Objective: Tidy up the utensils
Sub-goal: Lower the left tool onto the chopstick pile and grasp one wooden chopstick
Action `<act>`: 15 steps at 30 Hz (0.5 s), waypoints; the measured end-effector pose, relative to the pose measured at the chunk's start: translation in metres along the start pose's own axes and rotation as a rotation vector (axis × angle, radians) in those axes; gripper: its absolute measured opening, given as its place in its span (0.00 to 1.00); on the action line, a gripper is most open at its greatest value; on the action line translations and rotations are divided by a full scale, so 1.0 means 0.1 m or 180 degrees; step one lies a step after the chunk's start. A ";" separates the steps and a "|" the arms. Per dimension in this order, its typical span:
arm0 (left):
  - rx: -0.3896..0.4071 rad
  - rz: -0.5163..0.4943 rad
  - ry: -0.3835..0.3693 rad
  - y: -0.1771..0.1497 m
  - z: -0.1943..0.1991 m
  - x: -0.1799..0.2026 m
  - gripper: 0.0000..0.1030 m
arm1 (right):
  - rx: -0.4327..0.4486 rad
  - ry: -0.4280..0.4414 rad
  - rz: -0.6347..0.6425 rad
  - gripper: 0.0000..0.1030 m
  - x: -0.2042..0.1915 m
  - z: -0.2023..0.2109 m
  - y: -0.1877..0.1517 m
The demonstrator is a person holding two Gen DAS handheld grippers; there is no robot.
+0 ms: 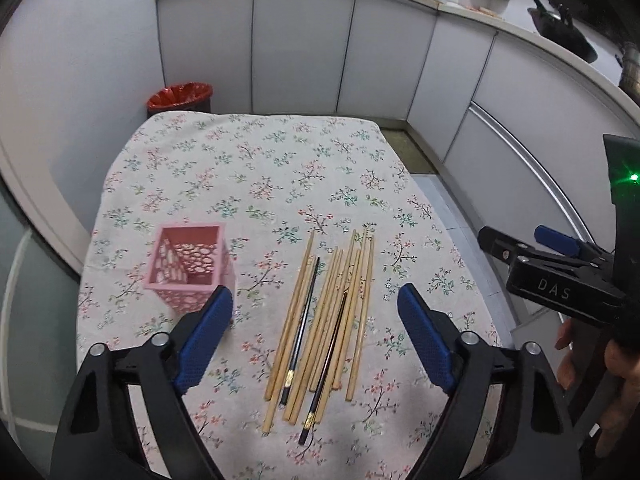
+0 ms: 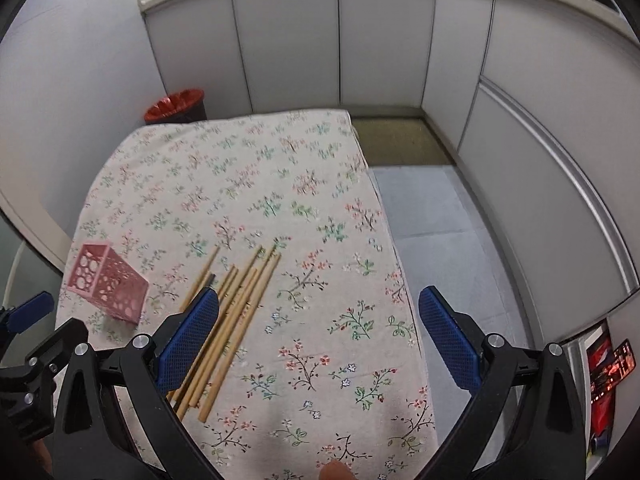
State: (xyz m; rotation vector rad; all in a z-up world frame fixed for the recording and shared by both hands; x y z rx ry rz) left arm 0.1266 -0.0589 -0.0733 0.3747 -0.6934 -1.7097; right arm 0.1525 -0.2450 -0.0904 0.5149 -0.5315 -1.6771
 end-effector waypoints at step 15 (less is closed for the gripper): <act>-0.0951 -0.0213 0.0355 0.29 -1.50 0.09 0.19 | -0.0623 0.0139 -0.0245 0.93 0.32 -0.72 0.04</act>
Point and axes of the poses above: each gripper's, at about its wrist camera, not at the fingertips, and z roughly against the way its jaws point, x to its right, y to its top, the point moved 1 cm from there along -z, roughly the way its jaws point
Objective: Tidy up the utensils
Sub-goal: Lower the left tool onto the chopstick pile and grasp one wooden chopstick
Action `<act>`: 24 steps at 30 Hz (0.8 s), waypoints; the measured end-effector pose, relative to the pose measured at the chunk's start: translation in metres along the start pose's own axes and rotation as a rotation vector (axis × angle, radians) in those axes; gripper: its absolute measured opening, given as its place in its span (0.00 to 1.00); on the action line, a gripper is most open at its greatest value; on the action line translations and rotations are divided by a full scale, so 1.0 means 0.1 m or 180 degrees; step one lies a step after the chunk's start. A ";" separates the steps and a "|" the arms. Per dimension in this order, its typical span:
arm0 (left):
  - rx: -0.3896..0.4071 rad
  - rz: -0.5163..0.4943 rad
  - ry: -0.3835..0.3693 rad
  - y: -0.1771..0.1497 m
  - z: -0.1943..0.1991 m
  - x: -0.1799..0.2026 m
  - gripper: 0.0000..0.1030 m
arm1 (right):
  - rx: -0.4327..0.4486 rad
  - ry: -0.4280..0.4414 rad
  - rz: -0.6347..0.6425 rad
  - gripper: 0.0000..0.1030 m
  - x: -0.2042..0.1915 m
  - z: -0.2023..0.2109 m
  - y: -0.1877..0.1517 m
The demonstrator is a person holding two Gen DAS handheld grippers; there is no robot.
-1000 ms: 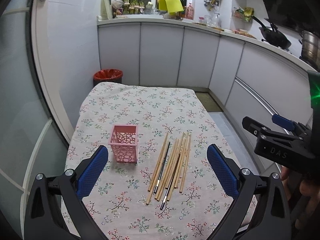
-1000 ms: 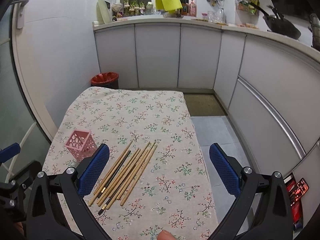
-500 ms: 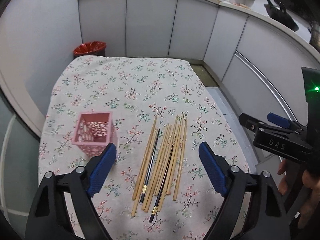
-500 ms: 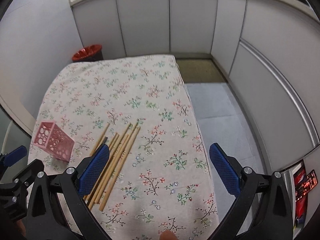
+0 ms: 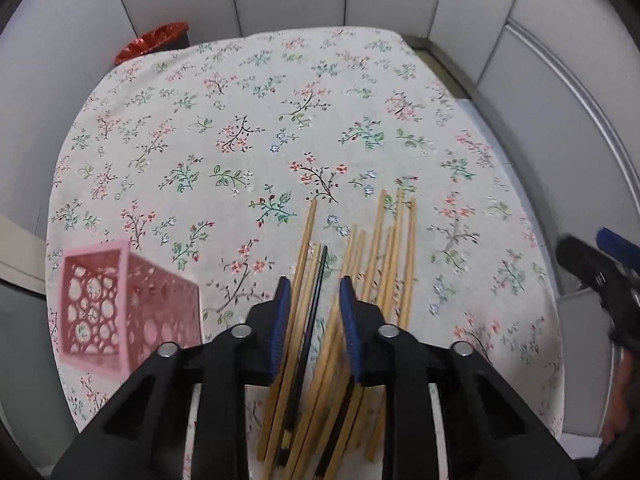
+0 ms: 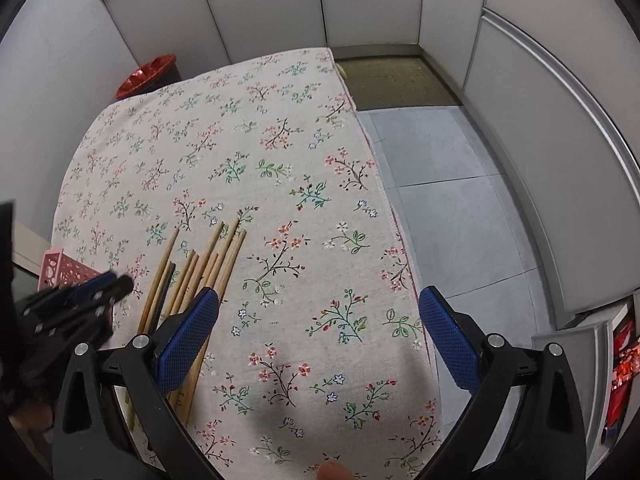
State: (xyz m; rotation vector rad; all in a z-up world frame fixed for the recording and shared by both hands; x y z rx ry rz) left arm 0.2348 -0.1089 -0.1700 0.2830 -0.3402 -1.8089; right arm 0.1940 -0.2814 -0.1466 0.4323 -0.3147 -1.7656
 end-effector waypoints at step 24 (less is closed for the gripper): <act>-0.0021 0.0000 0.0022 0.24 -0.35 0.00 0.07 | -0.0350 0.0399 -0.0167 0.87 -0.09 -0.42 0.05</act>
Point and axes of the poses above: each gripper's, at about its wrist camera, not at the fingertips, and z roughly against the way its jaws point, x to its right, y to its top, the point moved 1 cm from there along -z, roughly the way its jaws point
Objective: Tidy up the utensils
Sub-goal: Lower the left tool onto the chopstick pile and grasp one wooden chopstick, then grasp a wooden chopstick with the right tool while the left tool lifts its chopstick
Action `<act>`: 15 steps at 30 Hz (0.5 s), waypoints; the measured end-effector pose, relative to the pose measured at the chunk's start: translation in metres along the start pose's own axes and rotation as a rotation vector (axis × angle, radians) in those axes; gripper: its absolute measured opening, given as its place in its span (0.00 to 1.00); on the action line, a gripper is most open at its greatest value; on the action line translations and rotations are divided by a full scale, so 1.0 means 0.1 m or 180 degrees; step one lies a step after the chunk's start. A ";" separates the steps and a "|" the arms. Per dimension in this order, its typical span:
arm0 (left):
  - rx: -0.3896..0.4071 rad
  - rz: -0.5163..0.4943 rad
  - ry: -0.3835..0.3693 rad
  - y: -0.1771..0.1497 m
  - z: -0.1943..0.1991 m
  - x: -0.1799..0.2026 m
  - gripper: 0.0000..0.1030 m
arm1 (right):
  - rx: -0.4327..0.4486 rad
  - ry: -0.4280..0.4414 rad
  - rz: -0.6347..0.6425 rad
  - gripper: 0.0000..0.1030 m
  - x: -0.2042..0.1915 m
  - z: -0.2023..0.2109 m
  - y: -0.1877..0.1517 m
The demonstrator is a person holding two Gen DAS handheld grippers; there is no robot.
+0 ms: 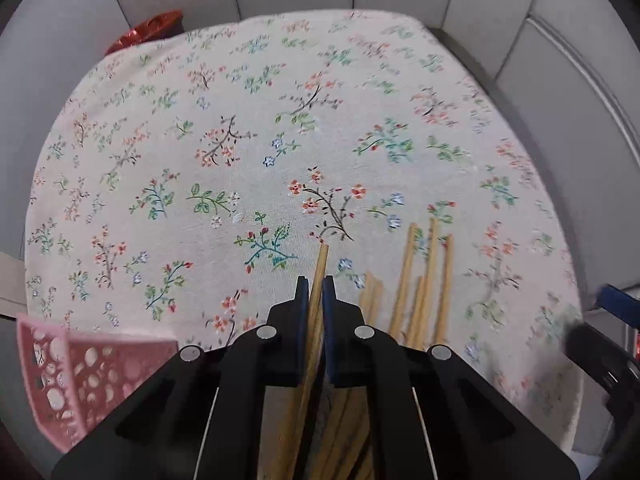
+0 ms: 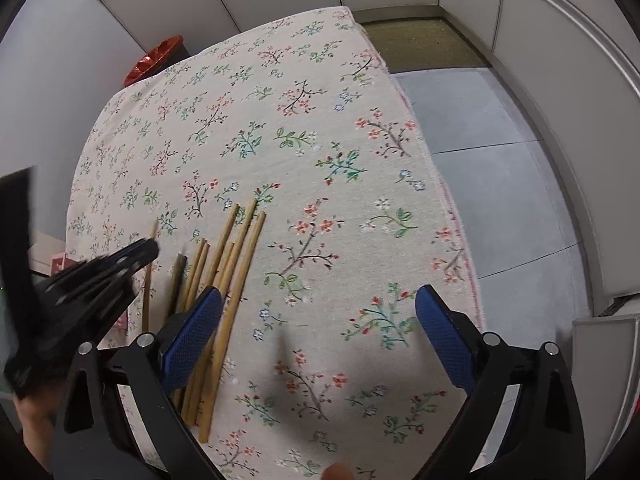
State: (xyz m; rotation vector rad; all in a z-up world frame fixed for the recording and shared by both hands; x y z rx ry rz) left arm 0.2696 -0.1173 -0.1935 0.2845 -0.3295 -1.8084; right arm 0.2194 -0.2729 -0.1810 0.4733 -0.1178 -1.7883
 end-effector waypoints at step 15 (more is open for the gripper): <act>0.0835 0.0175 -0.0108 -0.75 1.37 -0.55 0.05 | -0.0184 0.0269 -0.0091 0.30 -0.33 -0.53 0.07</act>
Point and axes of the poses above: each gripper's, at about its wrist camera, not at the fingertips, and z roughly against the way its jaws point, x to its right, y to its top, the point moved 1 cm from there along -z, roughly the way its jaws point
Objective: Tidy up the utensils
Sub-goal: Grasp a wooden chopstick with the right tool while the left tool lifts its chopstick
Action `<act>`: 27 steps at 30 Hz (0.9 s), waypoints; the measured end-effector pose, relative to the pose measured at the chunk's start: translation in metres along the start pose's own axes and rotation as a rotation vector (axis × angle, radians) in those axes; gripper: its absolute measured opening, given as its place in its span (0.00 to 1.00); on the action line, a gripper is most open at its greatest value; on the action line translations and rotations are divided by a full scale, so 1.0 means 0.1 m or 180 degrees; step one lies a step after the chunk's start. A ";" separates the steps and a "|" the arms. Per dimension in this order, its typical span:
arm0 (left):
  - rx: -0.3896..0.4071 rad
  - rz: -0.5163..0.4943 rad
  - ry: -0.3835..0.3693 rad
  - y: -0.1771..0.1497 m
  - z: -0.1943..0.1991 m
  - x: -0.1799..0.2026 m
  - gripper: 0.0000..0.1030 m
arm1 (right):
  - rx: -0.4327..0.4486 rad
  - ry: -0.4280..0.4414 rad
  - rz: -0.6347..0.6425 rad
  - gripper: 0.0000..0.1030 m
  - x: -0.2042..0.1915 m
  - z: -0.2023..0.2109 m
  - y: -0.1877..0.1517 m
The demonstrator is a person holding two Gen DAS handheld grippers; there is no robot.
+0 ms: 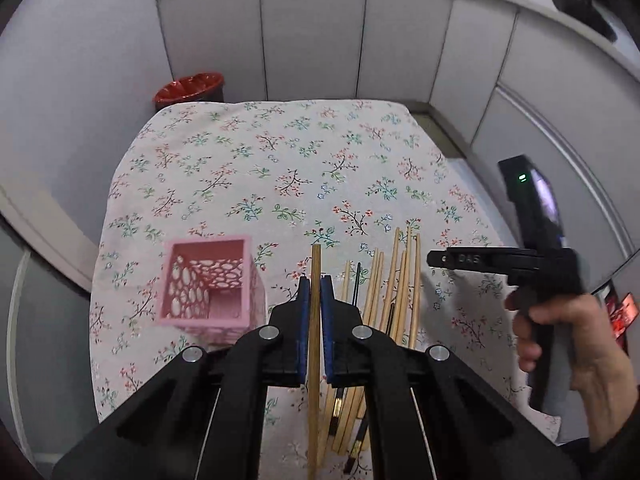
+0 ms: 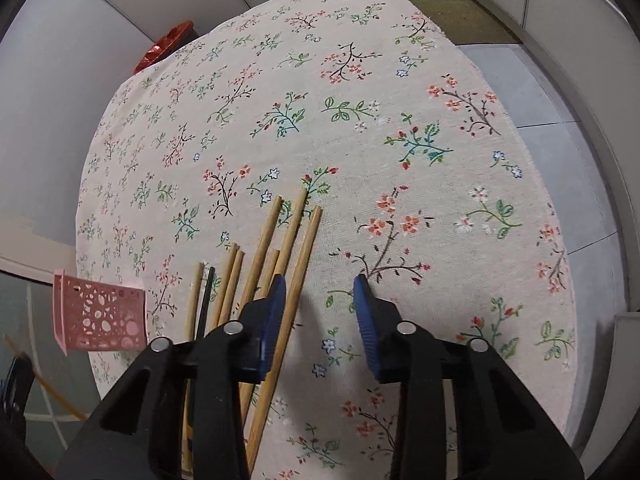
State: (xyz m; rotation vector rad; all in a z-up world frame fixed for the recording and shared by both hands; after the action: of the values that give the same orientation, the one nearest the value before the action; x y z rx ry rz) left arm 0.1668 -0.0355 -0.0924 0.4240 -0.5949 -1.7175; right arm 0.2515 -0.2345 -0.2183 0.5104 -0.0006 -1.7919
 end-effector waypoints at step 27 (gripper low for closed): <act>0.0403 0.0108 -0.0003 -0.20 0.58 -0.35 0.05 | 0.0203 -0.0384 0.0424 0.05 -0.31 0.17 -0.16</act>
State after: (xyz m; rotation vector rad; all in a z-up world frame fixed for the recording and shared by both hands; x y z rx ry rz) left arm 0.1255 0.0115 -0.0594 0.4998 -0.7102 -1.6531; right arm 0.2365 -0.2057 -0.1963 0.4368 -0.1720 -1.6934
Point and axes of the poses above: each gripper's, at about its wrist camera, not at the fingertips, and z roughly against the way its jaws point, x to its right, y to its top, the point moved 1 cm from there along -z, roughly the way its jaws point
